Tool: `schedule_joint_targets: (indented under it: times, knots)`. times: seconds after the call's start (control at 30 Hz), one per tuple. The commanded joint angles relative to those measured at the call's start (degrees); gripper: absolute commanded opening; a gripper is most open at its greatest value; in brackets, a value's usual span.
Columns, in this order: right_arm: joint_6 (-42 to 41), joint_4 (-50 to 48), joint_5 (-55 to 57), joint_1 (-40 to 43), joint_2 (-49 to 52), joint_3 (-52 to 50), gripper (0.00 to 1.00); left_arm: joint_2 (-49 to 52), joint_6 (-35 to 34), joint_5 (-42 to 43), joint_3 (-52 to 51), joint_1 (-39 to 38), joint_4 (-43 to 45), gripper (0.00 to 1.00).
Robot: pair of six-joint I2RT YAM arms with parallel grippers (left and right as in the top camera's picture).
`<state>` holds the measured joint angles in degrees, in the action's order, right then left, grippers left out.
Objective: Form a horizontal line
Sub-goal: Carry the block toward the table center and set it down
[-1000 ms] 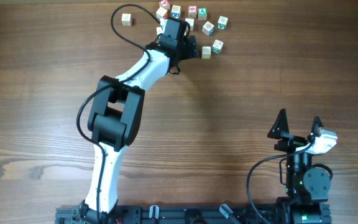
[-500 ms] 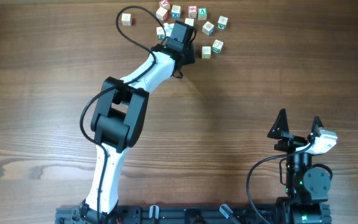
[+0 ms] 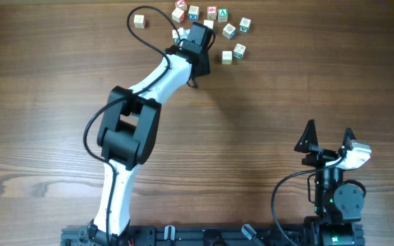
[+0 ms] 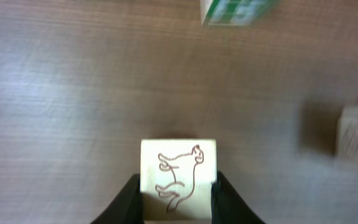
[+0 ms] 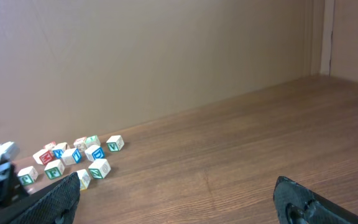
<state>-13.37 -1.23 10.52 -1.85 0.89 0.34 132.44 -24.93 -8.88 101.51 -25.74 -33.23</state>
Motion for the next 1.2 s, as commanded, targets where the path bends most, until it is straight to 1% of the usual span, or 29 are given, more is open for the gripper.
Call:
schedule_joint_targets:
  times: [0.0,0.03,0.07,0.1,0.17,0.3,0.4,0.47,0.5,0.57,0.63,0.67,0.7,0.77,0.83,0.87,0.9,1.0,1.03,1.07,1.1,1.17]
  knots:
    - [-0.33,-0.07,-0.61,-0.28,-0.28,-0.04,1.00,-7.87,0.39,7.45,0.02,-1.42,-10.27,0.15]
    - [-0.31,-0.09,-0.61,-0.28,-0.28,-0.04,1.00,-8.79,0.22,10.05,0.02,-2.05,-12.72,0.15]
    - [-0.33,-0.09,-0.63,-0.28,-0.31,-0.04,1.00,-9.46,0.24,13.57,0.02,-2.99,-14.80,0.17]
    - [-0.33,-0.09,-0.61,-0.28,-0.31,-0.04,1.00,-9.60,0.24,15.93,0.02,-3.93,-15.61,0.19]
    - [-0.31,-0.09,-0.61,-0.28,-0.28,-0.04,1.00,-9.53,0.22,18.53,-0.13,-6.01,-15.89,0.20]
    - [-0.33,-0.09,-0.63,-0.28,-0.31,-0.04,1.00,-7.91,-1.01,18.18,-1.29,-11.19,-13.90,0.20]
    - [-0.31,-0.07,-0.63,-0.28,-0.28,-0.04,1.00,-5.88,-7.41,17.33,-2.67,-15.06,-11.89,0.19]
    - [-0.33,-0.09,-0.61,-0.28,-0.31,-0.04,1.00,-4.57,-11.32,15.30,-3.39,-17.35,-11.80,0.20]
    - [-0.33,-0.09,-0.61,-0.28,-0.31,-0.04,1.00,-3.04,-16.20,15.06,-3.65,-19.41,-11.74,0.18]
    - [-0.31,-0.09,-0.61,-0.28,-0.31,-0.04,1.00,-2.01,-19.74,15.26,-3.67,-21.29,-11.58,0.17]
    - [-0.33,-0.07,-0.61,-0.28,-0.31,-0.04,1.00,-1.60,-20.20,15.23,-3.67,-23.04,-10.95,0.17]
    - [-0.33,-0.07,-0.61,-0.28,-0.31,-0.04,1.00,-1.60,-20.37,15.26,-3.67,-23.96,-10.60,0.20]
    - [-0.31,-0.09,-0.61,-0.28,-0.31,-0.04,1.00,-1.60,-20.35,15.26,-3.67,-25.03,-10.12,0.27]
    - [-0.33,-0.09,-0.61,-0.28,-0.31,-0.04,1.00,-1.77,-20.33,14.91,-3.54,-26.10,-9.55,0.47]
    - [-0.33,-0.09,-0.61,-0.28,-0.31,-0.04,1.00,-2.36,-20.28,12.66,-2.75,-26.40,-10.27,0.58]
    - [-0.31,-0.09,-0.61,-0.28,-0.28,-0.04,1.00,-2.73,-20.28,11.76,-2.34,-26.32,-10.91,0.70]
    - [-0.31,-0.09,-0.61,-0.28,-0.28,-0.04,1.00,-3.43,-20.24,10.05,-1.49,-25.79,-12.11,0.77]
    - [-0.33,-0.09,-0.61,-0.28,-0.28,-0.04,1.00,-5.38,-17.49,7.67,0.50,-24.02,-13.79,0.81]
    - [-0.33,-0.09,-0.63,-0.28,-0.28,-0.04,1.00,-6.34,-15.56,7.48,1.40,-22.93,-14.01,0.86]
    - [-0.31,-0.09,-0.61,-0.28,-0.31,-0.04,1.00,-6.95,-14.38,7.48,1.92,-22.23,-13.99,0.95]
    - [-0.31,-0.09,-0.61,-0.28,-0.31,-0.04,1.00,-7.93,-12.68,7.19,2.84,-20.96,-13.97,1.00]
    - [-0.33,-0.09,-0.63,-0.28,-0.31,-0.04,1.00,-9.44,-10.60,5.27,4.70,-18.56,-13.90,1.00]
